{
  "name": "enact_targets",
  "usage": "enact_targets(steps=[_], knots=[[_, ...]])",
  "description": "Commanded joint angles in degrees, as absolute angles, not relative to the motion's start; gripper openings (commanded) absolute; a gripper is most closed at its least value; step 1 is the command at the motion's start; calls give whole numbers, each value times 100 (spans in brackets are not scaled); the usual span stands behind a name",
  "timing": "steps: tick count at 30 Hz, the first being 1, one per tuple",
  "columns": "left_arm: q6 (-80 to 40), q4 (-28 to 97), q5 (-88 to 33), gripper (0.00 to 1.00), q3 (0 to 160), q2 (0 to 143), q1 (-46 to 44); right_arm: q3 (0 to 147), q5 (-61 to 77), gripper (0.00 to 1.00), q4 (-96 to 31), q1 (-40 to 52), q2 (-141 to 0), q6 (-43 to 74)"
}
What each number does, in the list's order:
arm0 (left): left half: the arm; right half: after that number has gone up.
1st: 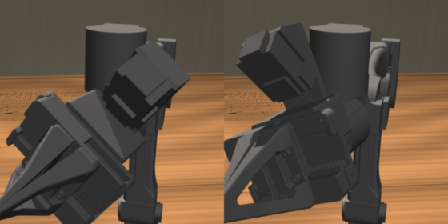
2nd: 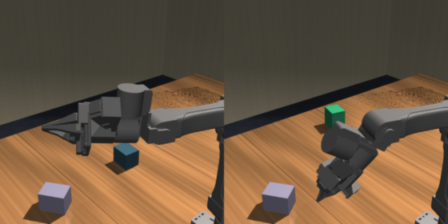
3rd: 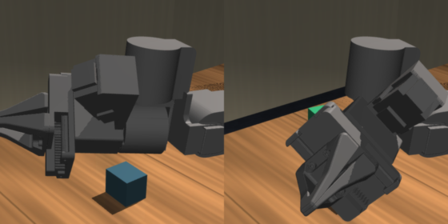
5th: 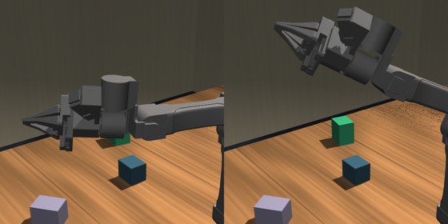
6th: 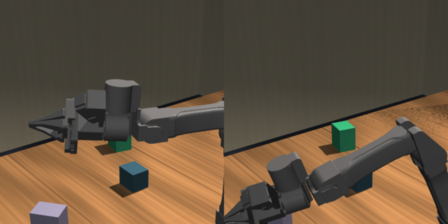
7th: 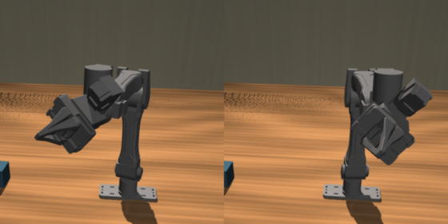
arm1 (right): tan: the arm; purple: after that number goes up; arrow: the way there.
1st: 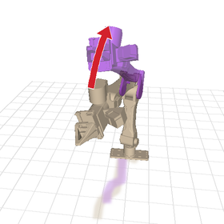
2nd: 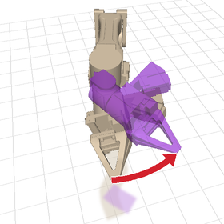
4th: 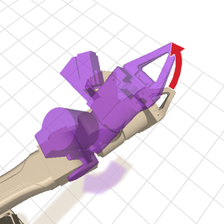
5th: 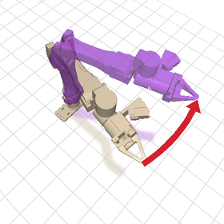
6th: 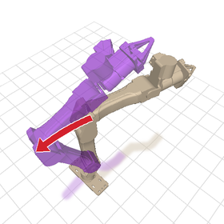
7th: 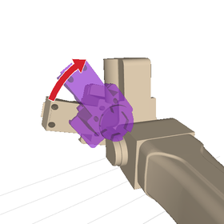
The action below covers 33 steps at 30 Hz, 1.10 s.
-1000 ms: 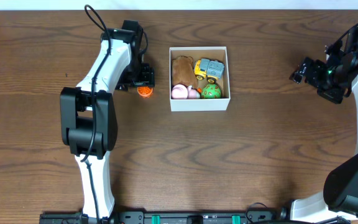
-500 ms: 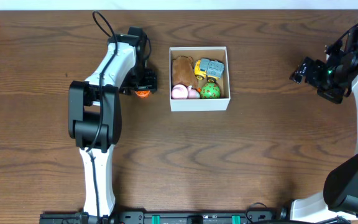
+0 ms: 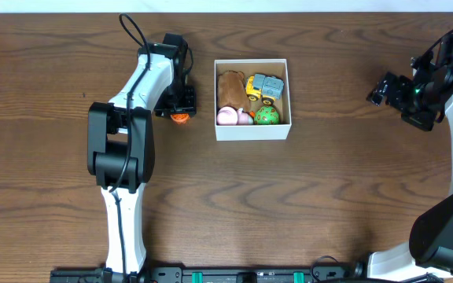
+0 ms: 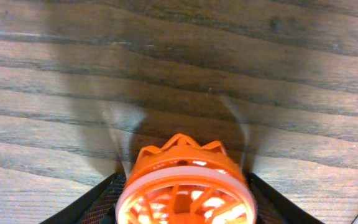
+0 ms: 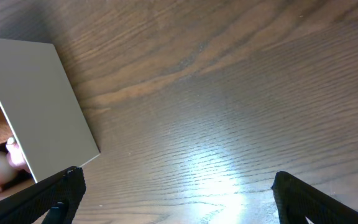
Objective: Pack container
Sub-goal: 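Carry the orange ball into the box and release it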
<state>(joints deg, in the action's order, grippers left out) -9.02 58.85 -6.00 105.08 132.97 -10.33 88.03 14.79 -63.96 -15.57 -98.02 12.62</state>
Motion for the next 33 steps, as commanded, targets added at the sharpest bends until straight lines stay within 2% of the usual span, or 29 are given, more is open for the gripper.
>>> enact_targets(steps=[1, 3, 8, 11, 22, 28, 33], knots=[[-858, 5896, -593, 52, 10510, 13303, -1037, 8805, 1483, 99, -6412, -1568, -9843, 1328], [-858, 5883, -593, 47, 10510, 13301, -1037, 8805, 1483, 99, -6410, -1568, -9843, 1326], [-858, 5983, -596, 47, 10554, 13297, -1035, 8805, 1483, 99, -6410, -1568, -9843, 1326], [-858, 6226, -596, 43, 10711, 13270, -1037, 8805, 1483, 99, -6407, -1568, -9843, 1328], [-858, 7011, -598, 42, 11465, 12189, -1107, 8805, 1483, 99, -6407, -1568, -9843, 1326], [-860, 6792, -598, 42, 11472, 11253, -1564, 8805, 1485, 99, -6386, -1568, -9843, 1328], [-858, 6073, -593, 42, 11450, 11113, -2255, 8805, 1485, 99, -6388, -1568, -9843, 1328]])
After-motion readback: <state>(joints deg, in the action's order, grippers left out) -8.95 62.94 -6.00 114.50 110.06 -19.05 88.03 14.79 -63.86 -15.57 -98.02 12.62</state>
